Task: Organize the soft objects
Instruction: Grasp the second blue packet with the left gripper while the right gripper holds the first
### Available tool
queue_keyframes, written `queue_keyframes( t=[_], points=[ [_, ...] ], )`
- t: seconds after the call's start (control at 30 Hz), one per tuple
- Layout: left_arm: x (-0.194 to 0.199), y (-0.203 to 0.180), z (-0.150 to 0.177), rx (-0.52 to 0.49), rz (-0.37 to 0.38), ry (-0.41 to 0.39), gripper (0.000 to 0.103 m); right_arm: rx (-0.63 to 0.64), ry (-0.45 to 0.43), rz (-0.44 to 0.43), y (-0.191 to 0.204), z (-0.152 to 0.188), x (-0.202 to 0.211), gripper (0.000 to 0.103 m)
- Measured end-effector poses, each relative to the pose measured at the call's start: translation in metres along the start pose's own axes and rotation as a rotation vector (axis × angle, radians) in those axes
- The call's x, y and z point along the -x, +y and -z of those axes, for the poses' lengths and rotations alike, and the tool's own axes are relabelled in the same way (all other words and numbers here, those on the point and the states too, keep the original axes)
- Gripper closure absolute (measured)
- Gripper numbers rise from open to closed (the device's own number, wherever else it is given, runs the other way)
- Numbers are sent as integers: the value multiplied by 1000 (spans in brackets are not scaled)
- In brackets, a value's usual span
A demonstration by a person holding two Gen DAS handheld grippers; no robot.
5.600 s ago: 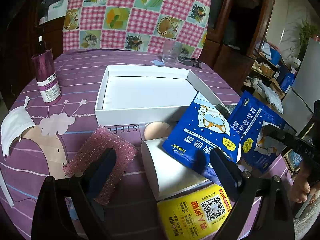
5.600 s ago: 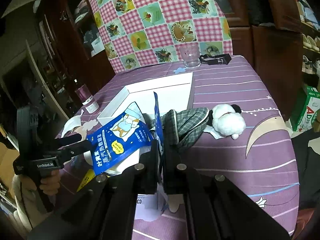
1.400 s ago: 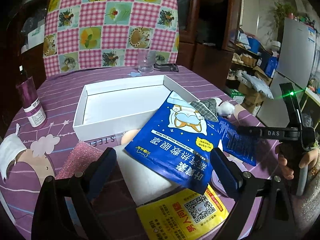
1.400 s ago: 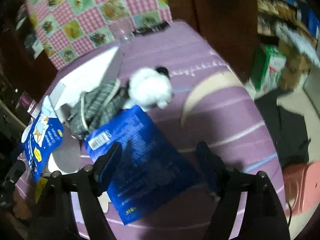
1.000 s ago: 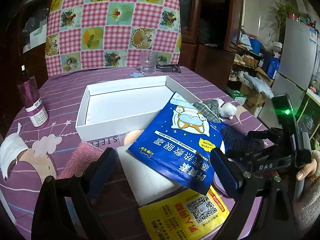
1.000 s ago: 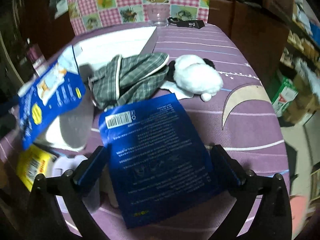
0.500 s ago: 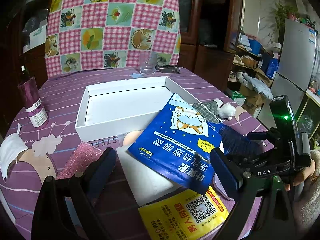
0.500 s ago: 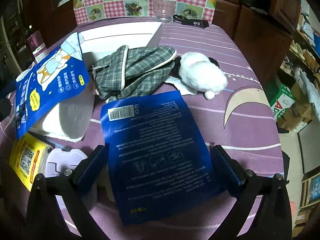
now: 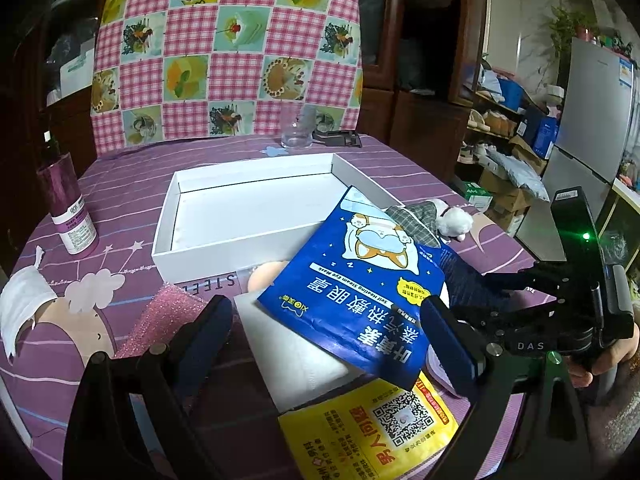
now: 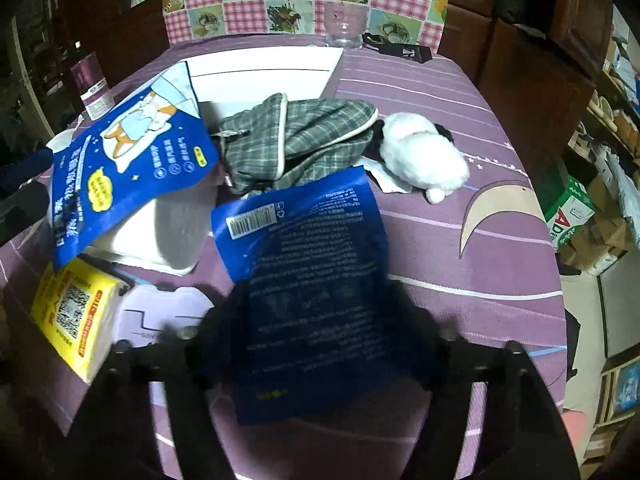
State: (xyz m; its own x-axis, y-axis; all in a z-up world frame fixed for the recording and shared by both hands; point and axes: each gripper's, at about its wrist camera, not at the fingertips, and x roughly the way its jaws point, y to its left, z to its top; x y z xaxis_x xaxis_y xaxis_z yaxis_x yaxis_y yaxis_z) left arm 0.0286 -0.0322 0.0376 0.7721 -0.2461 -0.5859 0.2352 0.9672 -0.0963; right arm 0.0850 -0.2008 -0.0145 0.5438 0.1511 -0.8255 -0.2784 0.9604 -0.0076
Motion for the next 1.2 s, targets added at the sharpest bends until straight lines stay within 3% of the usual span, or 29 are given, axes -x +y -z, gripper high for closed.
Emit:
queue_keyframes(
  t=[0.23,0.4,0.67,0.97,1.2],
  points=[
    [4,2,-1,12,16,-15,7,-97,44,-55,-13,-3,9,42],
    [8,3,-1,17,33,-27,7,-136,18,-32,-17,-9,35,42],
    [15,1,-4,20,49,-51,7,-157,-82,-62,1,-43,71,40],
    [17,3,-12,45,-5,-33,7,-170,-182,-206,17,-66,67,39],
    [19,0,-19,29,-33,-20,7,-122,-233,-249,22,-68,60,38]
  ],
)
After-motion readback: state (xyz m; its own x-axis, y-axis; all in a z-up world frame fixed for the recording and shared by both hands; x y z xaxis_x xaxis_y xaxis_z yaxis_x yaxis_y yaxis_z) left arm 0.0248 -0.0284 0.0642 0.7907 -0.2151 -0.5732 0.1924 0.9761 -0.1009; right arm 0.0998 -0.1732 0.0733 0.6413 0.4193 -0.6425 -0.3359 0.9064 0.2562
